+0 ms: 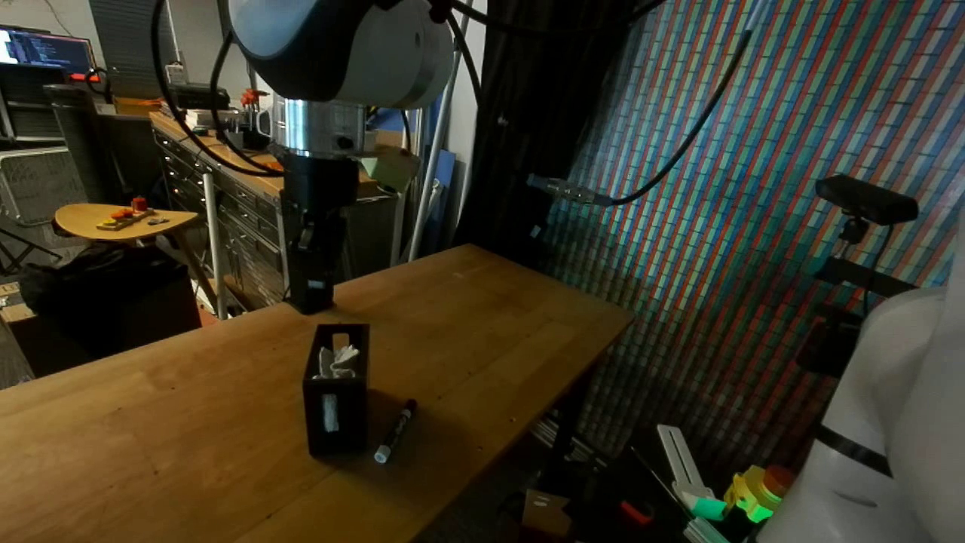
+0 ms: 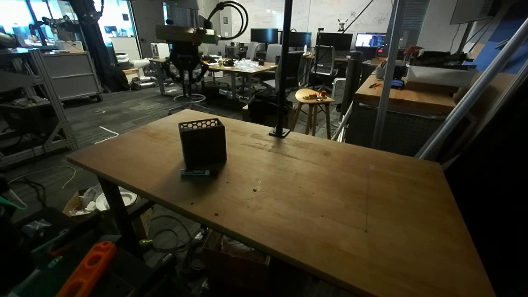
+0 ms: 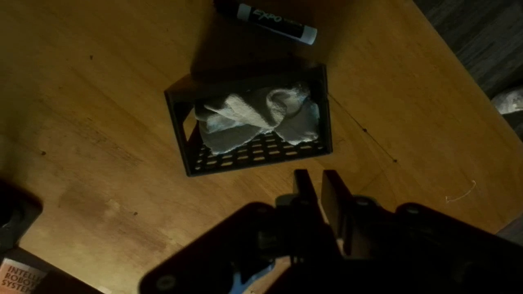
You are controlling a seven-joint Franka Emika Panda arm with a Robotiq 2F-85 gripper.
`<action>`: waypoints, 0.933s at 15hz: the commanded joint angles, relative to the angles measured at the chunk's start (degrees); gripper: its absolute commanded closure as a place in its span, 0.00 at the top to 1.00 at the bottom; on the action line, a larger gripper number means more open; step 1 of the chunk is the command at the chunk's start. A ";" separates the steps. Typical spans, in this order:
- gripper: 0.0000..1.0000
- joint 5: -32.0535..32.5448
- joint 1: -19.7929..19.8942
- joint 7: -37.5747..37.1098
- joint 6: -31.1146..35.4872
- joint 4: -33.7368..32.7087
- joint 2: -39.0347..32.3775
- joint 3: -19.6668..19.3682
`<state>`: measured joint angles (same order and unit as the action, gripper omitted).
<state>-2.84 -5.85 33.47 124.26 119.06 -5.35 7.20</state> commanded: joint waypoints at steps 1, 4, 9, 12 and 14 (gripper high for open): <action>0.16 -0.40 1.69 7.33 0.76 -2.61 -3.47 -0.47; 0.15 -0.70 2.59 11.95 0.03 -3.93 -7.00 -0.08; 0.15 -1.17 3.23 17.62 0.11 -5.32 -12.58 1.14; 0.15 -1.88 3.90 20.56 0.56 -5.03 -14.80 1.76; 0.15 -2.64 4.59 22.35 1.35 -4.54 -16.08 2.04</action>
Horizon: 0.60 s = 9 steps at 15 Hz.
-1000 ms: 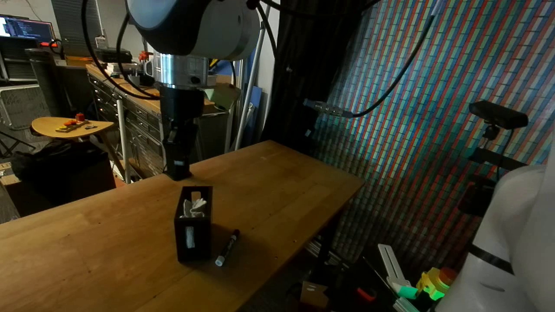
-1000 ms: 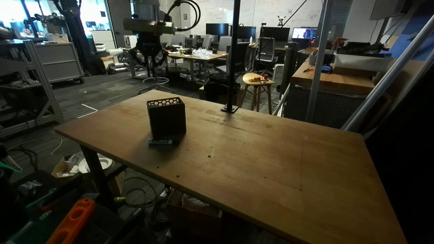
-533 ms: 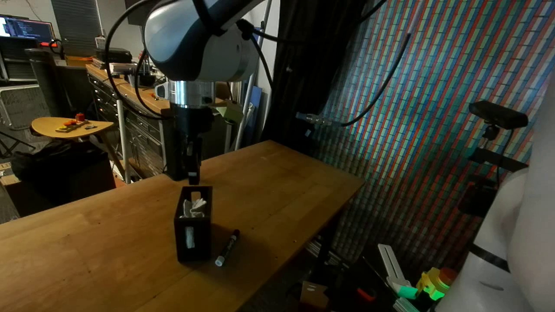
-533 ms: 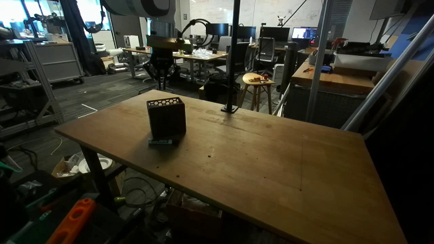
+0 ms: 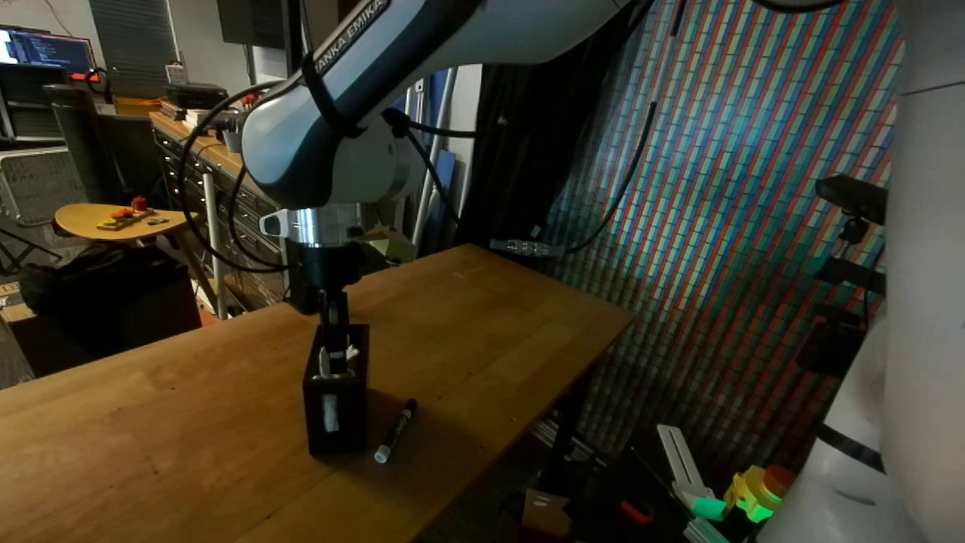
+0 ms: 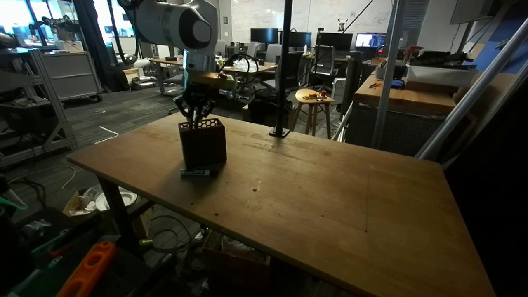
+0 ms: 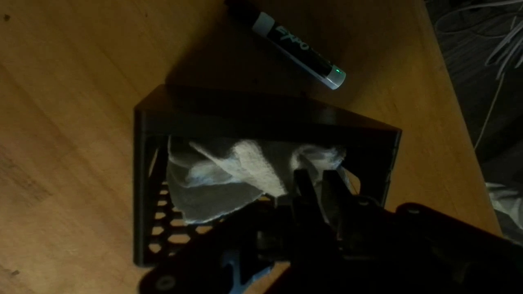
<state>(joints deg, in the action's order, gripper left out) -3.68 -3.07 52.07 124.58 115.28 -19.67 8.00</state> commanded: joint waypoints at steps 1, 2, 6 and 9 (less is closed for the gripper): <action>0.16 -2.36 2.31 4.72 1.59 -0.50 -2.34 1.39; 0.15 -2.81 2.72 5.36 2.10 -0.33 -2.83 1.52; 0.15 -5.77 4.47 8.52 4.03 0.57 -4.74 2.21; 0.15 -8.00 5.52 10.80 4.95 0.74 -6.21 2.78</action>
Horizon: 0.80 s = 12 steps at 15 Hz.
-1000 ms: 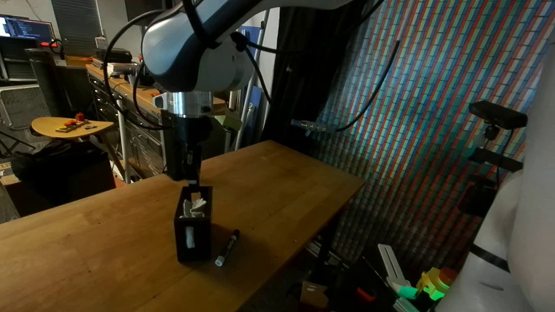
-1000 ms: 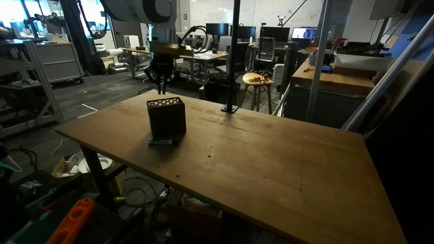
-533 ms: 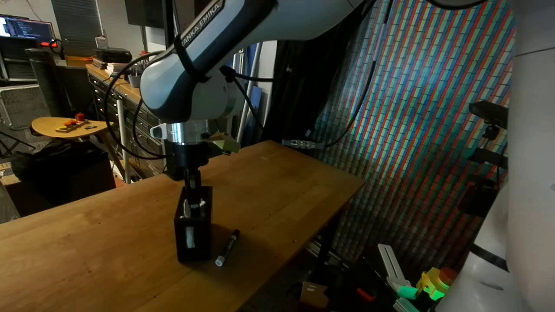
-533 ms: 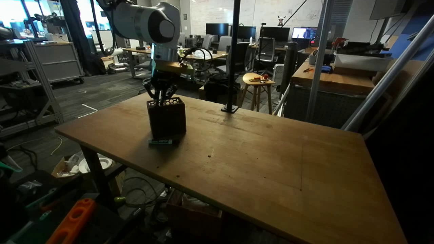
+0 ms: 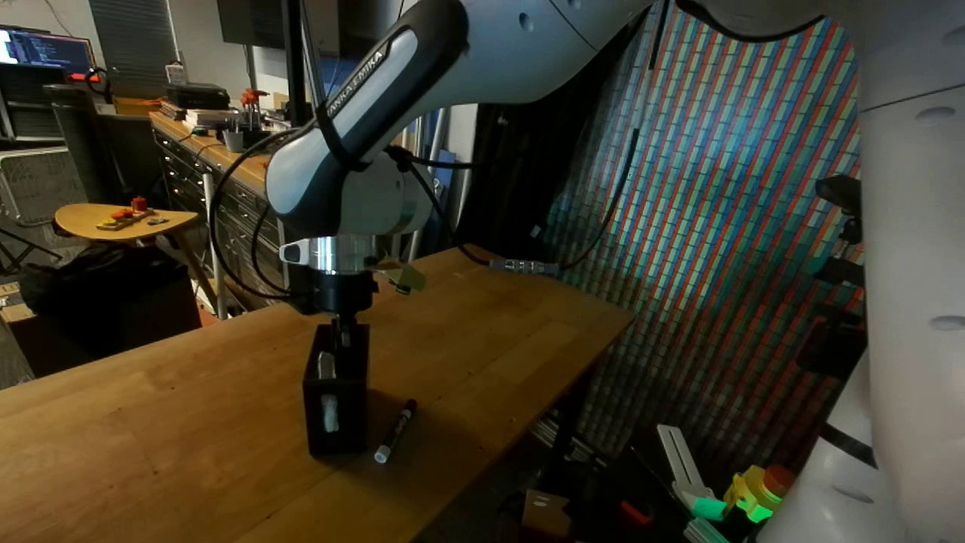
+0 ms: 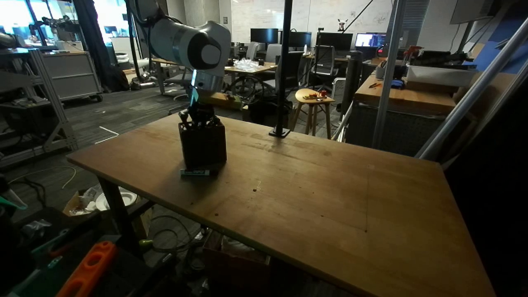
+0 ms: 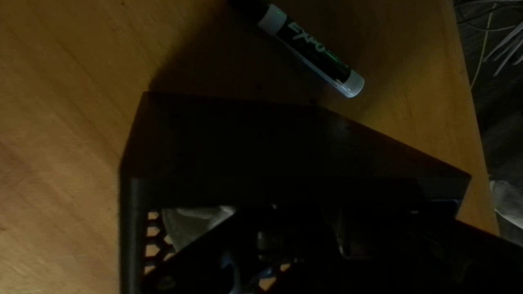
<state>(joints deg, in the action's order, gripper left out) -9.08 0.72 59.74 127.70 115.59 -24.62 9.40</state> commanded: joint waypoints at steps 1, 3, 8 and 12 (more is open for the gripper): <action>0.15 -3.48 2.08 3.76 2.01 0.41 -1.60 1.53; 0.15 -4.99 2.67 4.76 2.56 0.14 -2.77 1.72; 0.15 -9.64 4.01 7.17 3.09 -0.46 -6.16 2.30; 0.15 -13.39 4.69 8.01 3.48 -0.57 -8.36 2.57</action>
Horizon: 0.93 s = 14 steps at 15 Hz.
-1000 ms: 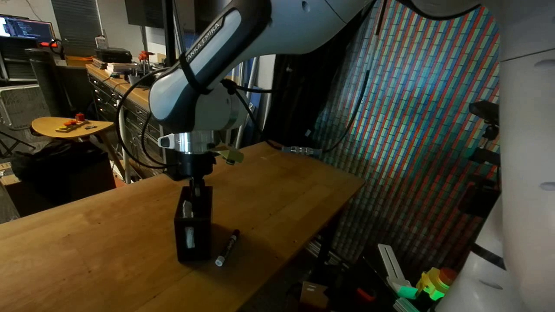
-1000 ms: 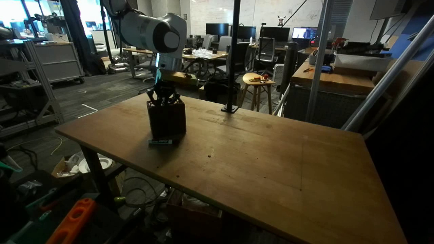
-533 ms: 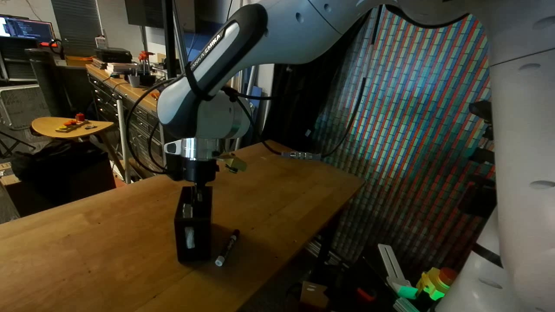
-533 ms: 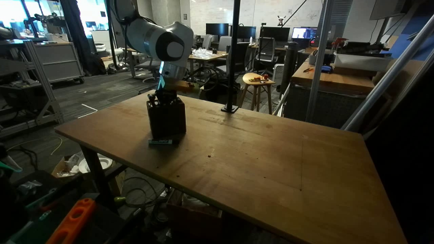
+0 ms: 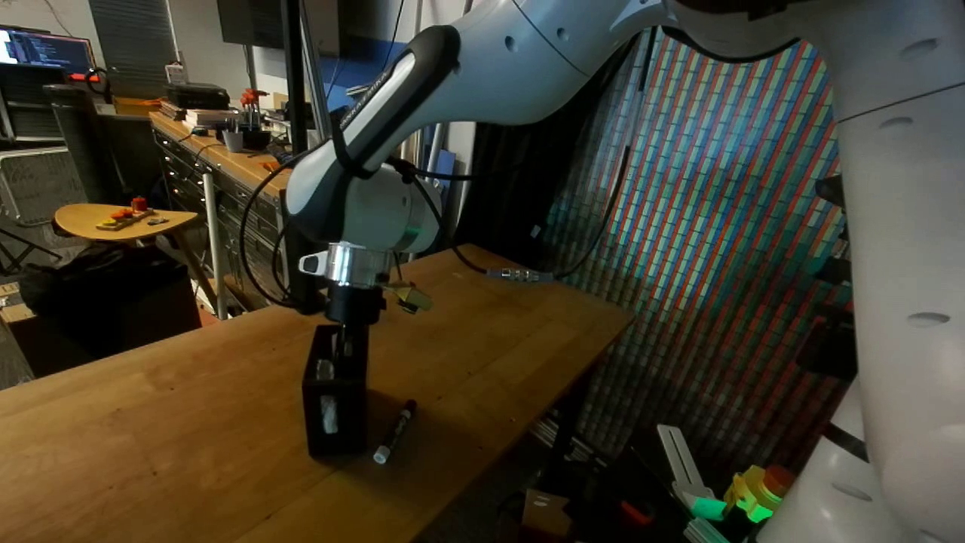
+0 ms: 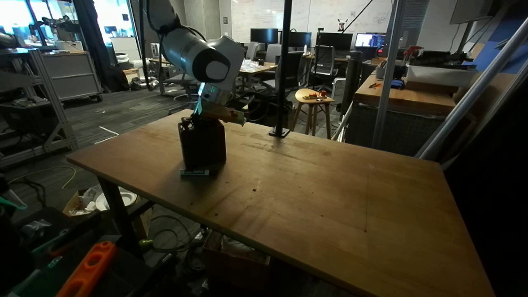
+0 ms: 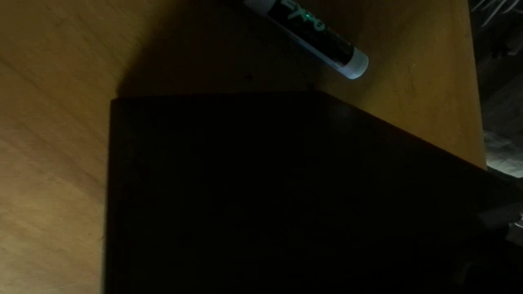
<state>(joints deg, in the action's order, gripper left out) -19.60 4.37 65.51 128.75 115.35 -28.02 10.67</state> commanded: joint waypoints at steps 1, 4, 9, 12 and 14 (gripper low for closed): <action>0.15 -3.71 1.20 2.50 2.49 -0.35 -5.27 1.38; 0.15 -5.92 1.42 2.97 2.31 -0.03 -5.89 1.56; 0.15 -5.42 1.09 1.27 1.11 1.47 -2.20 0.72; 0.15 -3.90 0.34 -0.56 -0.29 2.30 1.29 0.30; 0.15 -1.96 -0.70 -2.08 -1.19 2.66 3.43 0.03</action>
<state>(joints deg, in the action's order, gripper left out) -24.25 5.21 66.15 128.61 116.02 -28.33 11.10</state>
